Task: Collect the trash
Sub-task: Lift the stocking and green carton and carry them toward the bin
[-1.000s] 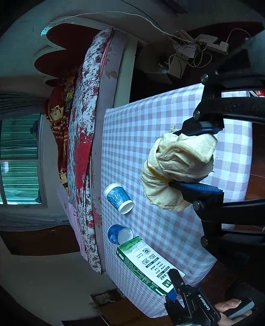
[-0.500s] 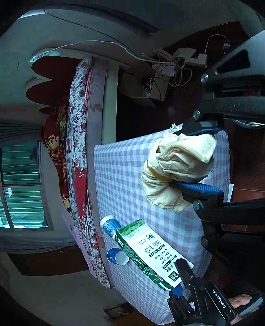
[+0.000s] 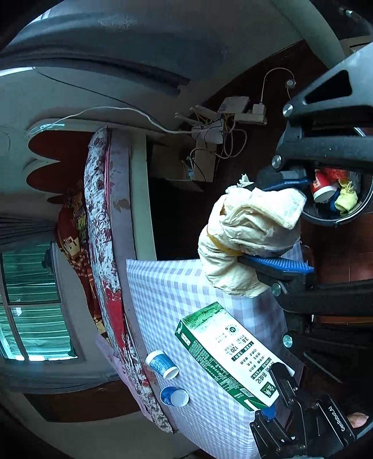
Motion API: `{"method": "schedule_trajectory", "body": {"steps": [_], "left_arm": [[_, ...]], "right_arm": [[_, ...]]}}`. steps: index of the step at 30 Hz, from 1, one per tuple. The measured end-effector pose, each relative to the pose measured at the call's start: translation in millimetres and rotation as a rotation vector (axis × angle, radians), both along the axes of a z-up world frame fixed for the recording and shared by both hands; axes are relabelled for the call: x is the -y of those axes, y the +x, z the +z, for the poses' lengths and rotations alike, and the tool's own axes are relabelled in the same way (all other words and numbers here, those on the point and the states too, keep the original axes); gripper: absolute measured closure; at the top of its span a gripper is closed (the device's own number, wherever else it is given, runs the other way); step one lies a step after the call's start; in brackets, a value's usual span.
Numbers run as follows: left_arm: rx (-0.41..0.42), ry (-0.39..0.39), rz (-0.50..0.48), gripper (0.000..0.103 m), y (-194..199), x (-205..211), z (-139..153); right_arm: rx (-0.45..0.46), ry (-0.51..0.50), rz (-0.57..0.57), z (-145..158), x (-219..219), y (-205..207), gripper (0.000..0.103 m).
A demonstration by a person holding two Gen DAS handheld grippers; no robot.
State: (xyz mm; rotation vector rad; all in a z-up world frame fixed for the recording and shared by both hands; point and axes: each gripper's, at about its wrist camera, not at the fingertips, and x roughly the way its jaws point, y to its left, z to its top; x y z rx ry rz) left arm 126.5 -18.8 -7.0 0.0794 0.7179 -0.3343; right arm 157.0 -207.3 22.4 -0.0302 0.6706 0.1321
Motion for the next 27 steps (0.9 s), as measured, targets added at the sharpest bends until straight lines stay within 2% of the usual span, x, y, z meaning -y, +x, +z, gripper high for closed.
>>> {"method": "schedule_trajectory", "body": {"steps": [12,27], "left_arm": [[-0.079,0.029,-0.151,0.065,-5.0,66.4,-27.2],[-0.217,0.047,-0.263,0.065,8.7,119.8,-71.6]], "right_arm": [[-0.056,-0.019,-0.129,-27.9,65.8,-16.5,0.063],[-0.223,-0.048,-0.213,-93.6,119.7,-14.1,0.062]]}}
